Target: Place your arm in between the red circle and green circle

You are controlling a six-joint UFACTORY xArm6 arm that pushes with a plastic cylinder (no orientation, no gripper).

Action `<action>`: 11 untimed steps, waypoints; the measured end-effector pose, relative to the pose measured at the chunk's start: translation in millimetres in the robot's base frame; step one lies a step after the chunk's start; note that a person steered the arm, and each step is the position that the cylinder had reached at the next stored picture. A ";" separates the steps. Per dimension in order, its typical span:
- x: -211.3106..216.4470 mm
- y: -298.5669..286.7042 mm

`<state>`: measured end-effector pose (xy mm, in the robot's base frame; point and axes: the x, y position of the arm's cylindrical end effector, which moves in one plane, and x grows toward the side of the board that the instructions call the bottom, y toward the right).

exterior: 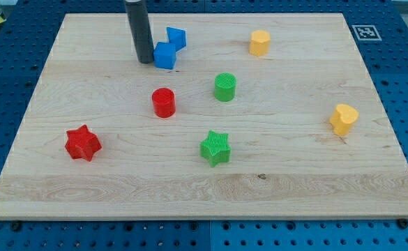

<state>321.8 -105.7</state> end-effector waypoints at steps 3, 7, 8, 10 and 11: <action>17.5 16.2; 23.7 12.9; 23.8 12.9; 49.6 13.0; 67.8 20.6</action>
